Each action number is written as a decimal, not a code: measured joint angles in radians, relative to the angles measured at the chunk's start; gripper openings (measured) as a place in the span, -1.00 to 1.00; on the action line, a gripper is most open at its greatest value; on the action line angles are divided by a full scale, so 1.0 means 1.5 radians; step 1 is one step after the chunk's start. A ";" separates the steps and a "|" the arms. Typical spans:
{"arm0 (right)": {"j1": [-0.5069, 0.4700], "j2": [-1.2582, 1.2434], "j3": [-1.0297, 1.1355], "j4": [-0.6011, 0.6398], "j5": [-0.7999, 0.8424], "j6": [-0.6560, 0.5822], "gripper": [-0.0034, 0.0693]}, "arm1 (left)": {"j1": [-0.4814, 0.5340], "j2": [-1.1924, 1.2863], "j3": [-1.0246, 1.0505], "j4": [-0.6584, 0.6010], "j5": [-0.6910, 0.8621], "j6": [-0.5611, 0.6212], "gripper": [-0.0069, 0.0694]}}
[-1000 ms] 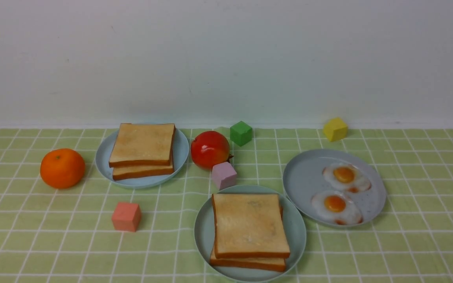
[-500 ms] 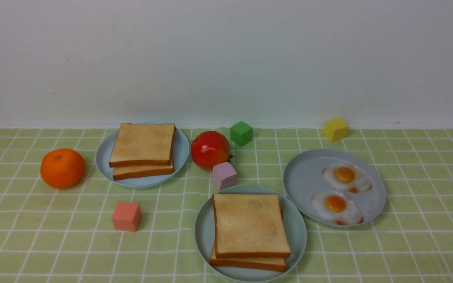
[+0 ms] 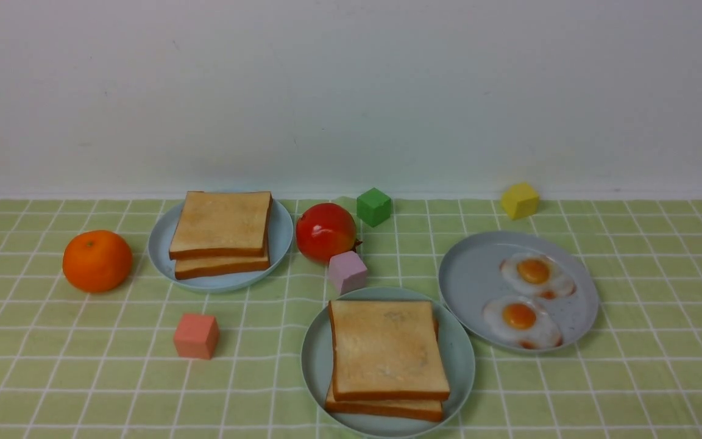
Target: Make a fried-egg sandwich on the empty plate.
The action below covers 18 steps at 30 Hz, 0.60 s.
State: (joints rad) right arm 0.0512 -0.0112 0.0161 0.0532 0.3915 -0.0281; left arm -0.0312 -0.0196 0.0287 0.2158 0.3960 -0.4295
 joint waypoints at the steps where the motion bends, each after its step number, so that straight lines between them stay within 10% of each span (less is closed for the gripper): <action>1: 0.000 0.000 0.000 0.000 0.000 0.000 -0.67 | 0.000 0.000 0.000 0.000 0.000 0.000 -0.67; 18: 0.000 0.000 0.000 0.002 0.000 0.000 -0.61 | 0.000 0.000 0.000 0.000 0.000 0.000 -0.61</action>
State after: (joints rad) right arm 0.0512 -0.0112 0.0161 0.0566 0.3915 -0.0281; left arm -0.0312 -0.0196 0.0287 0.2158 0.3960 -0.4295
